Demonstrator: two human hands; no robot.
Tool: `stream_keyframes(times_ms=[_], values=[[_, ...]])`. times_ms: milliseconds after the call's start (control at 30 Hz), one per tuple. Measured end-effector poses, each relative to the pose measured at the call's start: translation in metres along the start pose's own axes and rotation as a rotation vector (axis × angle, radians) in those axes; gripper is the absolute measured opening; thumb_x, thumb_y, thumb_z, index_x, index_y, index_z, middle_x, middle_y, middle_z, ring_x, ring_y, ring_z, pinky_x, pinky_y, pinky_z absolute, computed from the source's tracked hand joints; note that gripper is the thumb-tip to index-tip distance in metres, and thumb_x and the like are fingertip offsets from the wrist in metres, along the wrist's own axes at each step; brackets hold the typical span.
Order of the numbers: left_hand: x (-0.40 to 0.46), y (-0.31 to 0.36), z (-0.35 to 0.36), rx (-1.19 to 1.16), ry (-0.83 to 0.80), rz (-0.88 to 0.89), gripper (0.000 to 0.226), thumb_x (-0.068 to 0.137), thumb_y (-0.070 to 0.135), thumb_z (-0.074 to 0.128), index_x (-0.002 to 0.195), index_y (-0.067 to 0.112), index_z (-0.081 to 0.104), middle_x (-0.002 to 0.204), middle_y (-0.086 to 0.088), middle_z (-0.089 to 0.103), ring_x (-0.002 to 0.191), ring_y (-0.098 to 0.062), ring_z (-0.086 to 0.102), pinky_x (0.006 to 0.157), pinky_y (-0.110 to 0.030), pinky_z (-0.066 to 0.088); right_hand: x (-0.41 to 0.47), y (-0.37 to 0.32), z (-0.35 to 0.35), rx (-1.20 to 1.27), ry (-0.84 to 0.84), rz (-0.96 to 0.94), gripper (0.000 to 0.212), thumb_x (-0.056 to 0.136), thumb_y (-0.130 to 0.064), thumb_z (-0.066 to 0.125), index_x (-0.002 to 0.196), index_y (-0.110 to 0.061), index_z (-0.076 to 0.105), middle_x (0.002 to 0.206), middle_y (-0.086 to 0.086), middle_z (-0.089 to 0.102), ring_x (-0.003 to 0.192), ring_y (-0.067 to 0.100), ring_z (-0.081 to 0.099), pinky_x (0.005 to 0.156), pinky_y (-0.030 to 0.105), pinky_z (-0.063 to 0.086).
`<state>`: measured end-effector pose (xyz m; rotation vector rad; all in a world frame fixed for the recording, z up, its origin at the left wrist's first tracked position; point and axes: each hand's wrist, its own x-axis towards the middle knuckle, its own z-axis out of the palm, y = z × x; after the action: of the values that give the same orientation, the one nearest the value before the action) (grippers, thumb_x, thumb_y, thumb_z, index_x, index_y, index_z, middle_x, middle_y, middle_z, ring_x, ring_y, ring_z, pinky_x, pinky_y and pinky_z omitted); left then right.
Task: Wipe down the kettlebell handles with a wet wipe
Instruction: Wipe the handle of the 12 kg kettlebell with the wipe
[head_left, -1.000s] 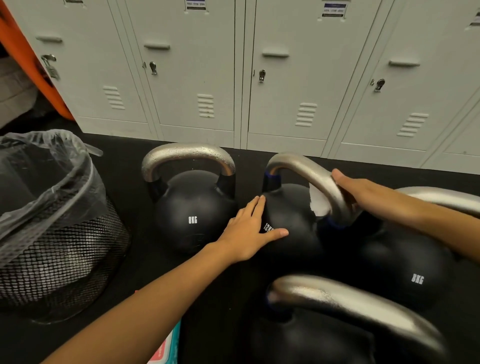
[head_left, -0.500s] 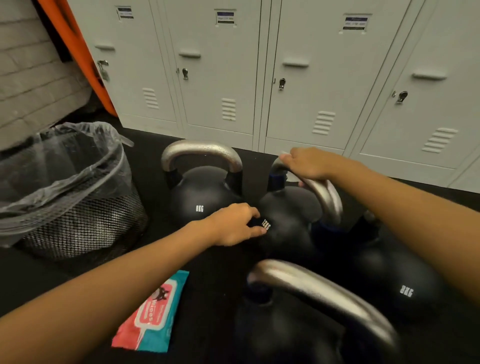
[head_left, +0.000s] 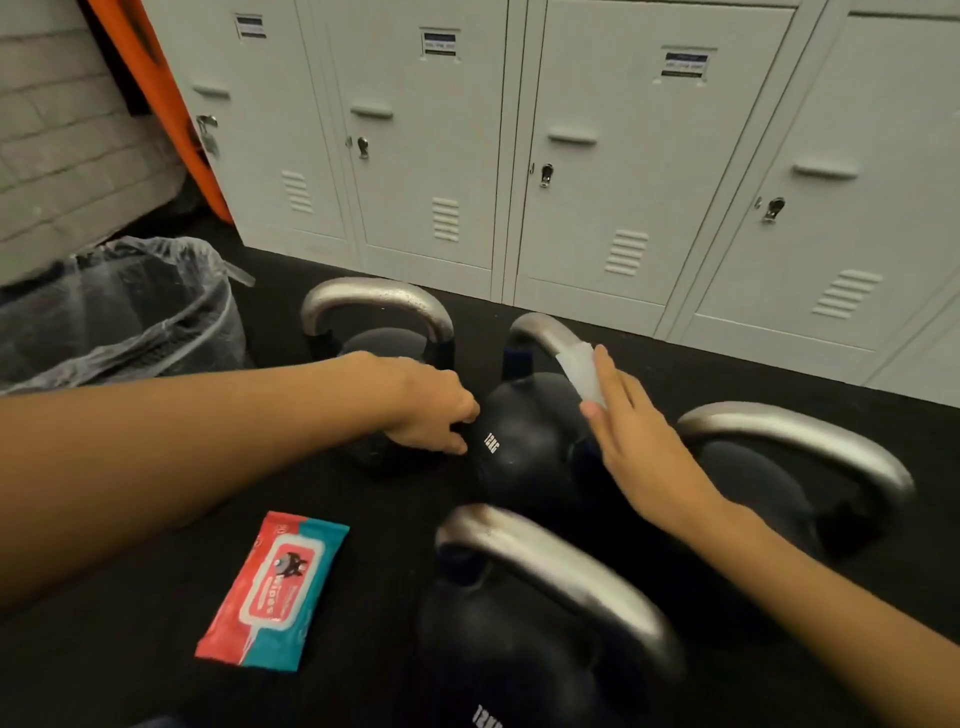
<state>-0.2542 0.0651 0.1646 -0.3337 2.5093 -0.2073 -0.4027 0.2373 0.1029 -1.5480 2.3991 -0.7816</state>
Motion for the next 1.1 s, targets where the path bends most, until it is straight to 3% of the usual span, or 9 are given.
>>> stream_keyframes(times_ms=[67,167,300,400,600,733,833,967,1100], values=[[0.012,-0.002,-0.005,-0.028,0.115,0.028,0.047,0.098,0.047,0.041,0.136,0.021,0.044,0.132,-0.009,0.051,0.118,-0.029,0.052,0.095,-0.043,0.045,-0.015,0.003,0.006,0.123,0.025,0.072,0.06,0.106,-0.033,0.031,0.156,-0.032,-0.001,0.152,-0.004,0.029,0.128,0.021,0.043,0.092,0.022,0.03],[0.027,-0.004,0.002,-0.034,0.232,0.075,0.048,0.099,0.046,0.038,0.137,0.018,0.042,0.133,-0.006,0.049,0.122,-0.027,0.049,0.096,-0.043,0.043,-0.021,0.001,0.012,0.169,0.045,0.157,0.061,0.105,-0.038,0.031,0.155,-0.035,-0.002,0.144,-0.005,0.036,0.117,0.016,0.048,0.089,0.024,0.032],[0.038,-0.007,0.023,0.045,0.235,0.186,0.058,0.099,0.046,0.037,0.148,0.018,0.026,0.148,-0.006,0.034,0.13,-0.027,0.041,0.103,-0.046,0.039,0.005,-0.018,0.005,-0.019,0.095,0.184,0.057,0.104,-0.042,0.028,0.156,-0.029,0.008,0.134,0.005,0.044,0.117,0.033,0.051,0.092,0.041,0.038],[0.048,-0.012,0.038,0.014,0.276,0.231,0.067,0.099,0.048,0.036,0.153,0.019,0.01,0.159,-0.005,0.015,0.139,-0.027,0.028,0.108,-0.046,0.034,0.044,-0.032,-0.002,-0.229,0.037,0.201,0.053,0.104,-0.045,0.027,0.153,-0.026,0.019,0.129,0.01,0.049,0.111,0.039,0.054,0.089,0.046,0.043],[0.077,-0.011,0.079,-0.297,0.346,0.226,0.087,0.094,0.06,0.039,0.152,0.022,-0.014,0.161,-0.004,-0.014,0.148,-0.028,0.0,0.115,-0.051,0.02,0.121,-0.058,-0.002,-0.246,-0.172,0.286,0.043,0.106,-0.037,0.033,0.139,-0.012,0.043,0.133,0.016,0.055,0.114,0.03,0.055,0.094,0.039,0.041],[0.09,-0.004,0.106,-0.522,0.365,0.262,0.091,0.092,0.057,0.045,0.148,0.031,-0.021,0.159,0.0,-0.022,0.148,-0.029,-0.007,0.116,-0.054,0.011,0.143,-0.065,0.0,-0.234,-0.24,0.364,0.041,0.106,-0.039,0.033,0.128,-0.011,0.053,0.127,0.013,0.058,0.106,0.024,0.053,0.09,0.034,0.038],[0.096,-0.005,0.117,-0.598,0.437,0.299,0.088,0.094,0.054,0.045,0.147,0.034,-0.022,0.158,0.003,-0.025,0.147,-0.029,-0.011,0.116,-0.053,0.008,0.13,-0.067,-0.006,-0.112,-0.188,0.388,0.041,0.103,-0.044,0.038,0.127,-0.016,0.057,0.123,0.007,0.06,0.106,0.021,0.054,0.089,0.033,0.04],[0.1,-0.003,0.125,-0.64,0.483,0.323,0.087,0.095,0.053,0.044,0.149,0.031,-0.021,0.158,0.001,-0.025,0.146,-0.032,-0.013,0.117,-0.052,0.008,0.084,-0.056,-0.012,0.059,-0.052,0.437,0.046,0.101,-0.051,0.038,0.14,-0.03,0.05,0.136,-0.007,0.055,0.123,0.015,0.051,0.108,0.037,0.036],[0.1,0.001,0.129,-0.644,0.51,0.315,0.088,0.095,0.05,0.046,0.149,0.027,-0.02,0.158,-0.002,-0.024,0.146,-0.035,-0.013,0.118,-0.05,0.009,0.029,-0.049,0.006,0.196,0.188,0.491,0.039,0.098,-0.054,0.038,0.132,-0.041,0.052,0.125,-0.018,0.06,0.12,0.004,0.052,0.103,0.029,0.035]])
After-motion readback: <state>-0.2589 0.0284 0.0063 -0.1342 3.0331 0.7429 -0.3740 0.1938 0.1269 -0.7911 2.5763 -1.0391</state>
